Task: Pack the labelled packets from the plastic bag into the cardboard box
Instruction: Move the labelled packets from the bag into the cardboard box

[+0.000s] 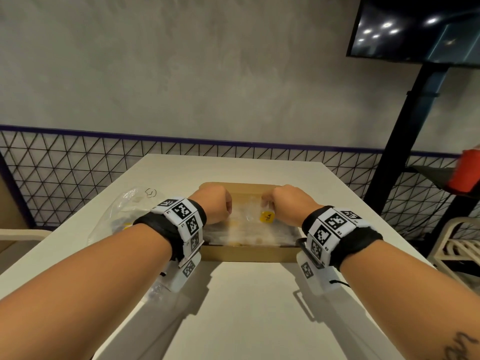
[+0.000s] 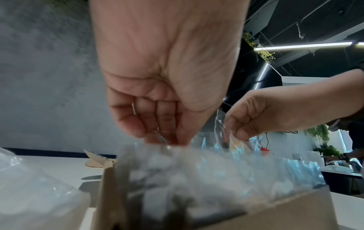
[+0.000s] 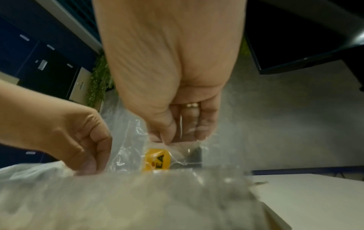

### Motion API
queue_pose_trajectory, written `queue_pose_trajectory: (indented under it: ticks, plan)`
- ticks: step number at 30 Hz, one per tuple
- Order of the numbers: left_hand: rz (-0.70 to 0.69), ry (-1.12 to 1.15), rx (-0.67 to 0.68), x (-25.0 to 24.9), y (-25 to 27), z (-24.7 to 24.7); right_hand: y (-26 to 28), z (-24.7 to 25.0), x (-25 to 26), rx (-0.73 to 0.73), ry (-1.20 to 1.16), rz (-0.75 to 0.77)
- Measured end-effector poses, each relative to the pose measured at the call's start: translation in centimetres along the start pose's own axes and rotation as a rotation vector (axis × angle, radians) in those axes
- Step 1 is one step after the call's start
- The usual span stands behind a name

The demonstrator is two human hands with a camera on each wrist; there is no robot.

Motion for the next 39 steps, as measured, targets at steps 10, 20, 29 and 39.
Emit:
queue_pose_trajectory:
  ticks: [10,20,29,39]
  plan:
    - [0.036,0.064,-0.043,1.0,-0.2,-0.1,1.1,2.6,1.8,-0.092,-0.483,0.1]
    - [0.019,0.083,0.039,1.1,0.0,-0.8,0.7,-0.7,1.2,0.035,-0.117,0.098]
    - [-0.025,0.1,0.075,0.5,0.2,-1.3,0.7,-1.3,1.0,0.043,-0.061,0.02]
    - [-0.022,0.045,0.137,0.2,0.5,-2.2,0.5,-1.8,0.7,0.03,-0.025,-0.02]
Point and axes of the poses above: each hand's wrist, its own y-axis away from the middle knuckle, its own z-axis out of the back of the hand, x = y × z, the point moved 10 cm from there along -y, towards the middle knuckle, and after that the axes turned 7 degrees about -z, right-handed, at the moved point
